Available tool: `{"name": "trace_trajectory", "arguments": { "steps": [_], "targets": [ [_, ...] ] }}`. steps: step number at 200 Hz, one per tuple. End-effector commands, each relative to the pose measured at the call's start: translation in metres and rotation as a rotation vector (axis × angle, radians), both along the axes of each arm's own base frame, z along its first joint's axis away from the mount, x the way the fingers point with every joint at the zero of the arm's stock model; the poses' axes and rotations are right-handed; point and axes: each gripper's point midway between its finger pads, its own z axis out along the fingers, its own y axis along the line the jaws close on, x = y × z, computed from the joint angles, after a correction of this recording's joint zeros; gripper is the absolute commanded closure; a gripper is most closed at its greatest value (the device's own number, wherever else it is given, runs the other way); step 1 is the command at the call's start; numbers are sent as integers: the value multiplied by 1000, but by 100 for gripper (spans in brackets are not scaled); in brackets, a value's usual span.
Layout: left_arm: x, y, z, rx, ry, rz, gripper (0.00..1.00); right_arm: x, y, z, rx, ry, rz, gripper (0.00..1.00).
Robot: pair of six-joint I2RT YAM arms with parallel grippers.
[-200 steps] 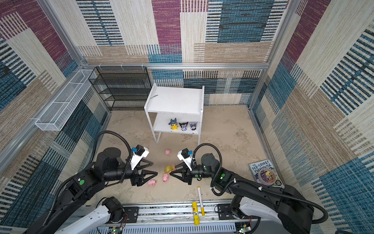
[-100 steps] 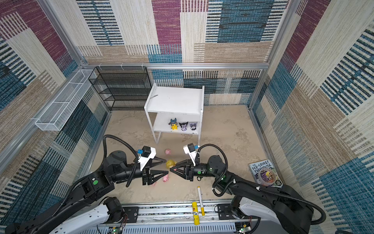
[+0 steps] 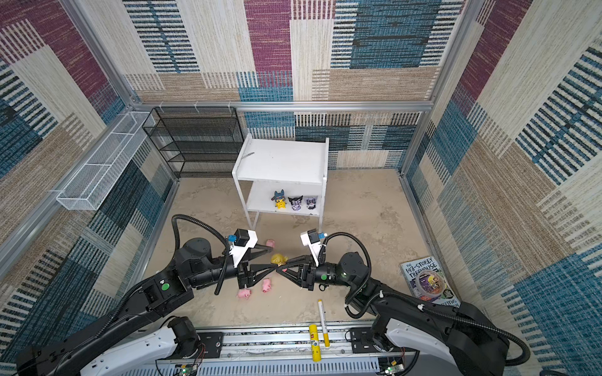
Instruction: Place and organize the plastic toys onto the shelf
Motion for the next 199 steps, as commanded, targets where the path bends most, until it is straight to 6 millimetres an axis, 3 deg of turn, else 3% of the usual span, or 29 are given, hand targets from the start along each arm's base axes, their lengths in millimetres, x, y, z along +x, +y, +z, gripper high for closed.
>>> {"name": "trace_trajectory", "arguments": {
  "steps": [1, 102, 168, 199],
  "targets": [
    [0, -6, 17, -44, -53, -29, 40, -1, -2, 10, 39, -27, -2, 80],
    [1, -10, 15, 1, -54, -46, 55, 1, -3, 6, 26, -39, -21, 80],
    [-7, -11, -5, 172, 1, -119, 50, 2, -1, 7, 4, -74, -19, 80],
    [-8, -9, -4, 189, -11, -123, 57, 2, 0, 7, 2, -79, -17, 80]
  ]
}}
